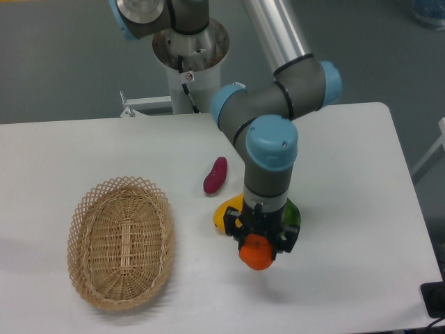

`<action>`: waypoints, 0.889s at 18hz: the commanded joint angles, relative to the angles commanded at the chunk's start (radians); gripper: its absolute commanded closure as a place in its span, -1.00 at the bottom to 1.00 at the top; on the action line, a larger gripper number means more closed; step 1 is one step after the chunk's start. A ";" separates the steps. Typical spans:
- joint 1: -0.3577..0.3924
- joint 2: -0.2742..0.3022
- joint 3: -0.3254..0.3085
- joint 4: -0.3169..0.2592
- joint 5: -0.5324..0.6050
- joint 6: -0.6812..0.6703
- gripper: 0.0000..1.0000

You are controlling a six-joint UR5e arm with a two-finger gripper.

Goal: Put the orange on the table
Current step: 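Lift the orange and carry it toward the basket side of the table, then lower the orange onto the table and open the gripper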

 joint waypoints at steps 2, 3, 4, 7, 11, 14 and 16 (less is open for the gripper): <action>-0.011 -0.021 0.000 0.002 0.002 0.002 0.02; -0.020 -0.031 0.000 0.003 0.005 0.002 0.02; -0.028 -0.034 -0.006 0.005 0.005 0.003 0.02; -0.035 -0.051 -0.023 0.005 0.005 -0.006 -0.01; -0.054 -0.069 -0.041 0.006 0.003 -0.021 -0.15; -0.055 -0.077 -0.048 0.009 0.005 -0.018 -0.20; -0.055 -0.080 -0.057 0.011 0.005 -0.018 -0.29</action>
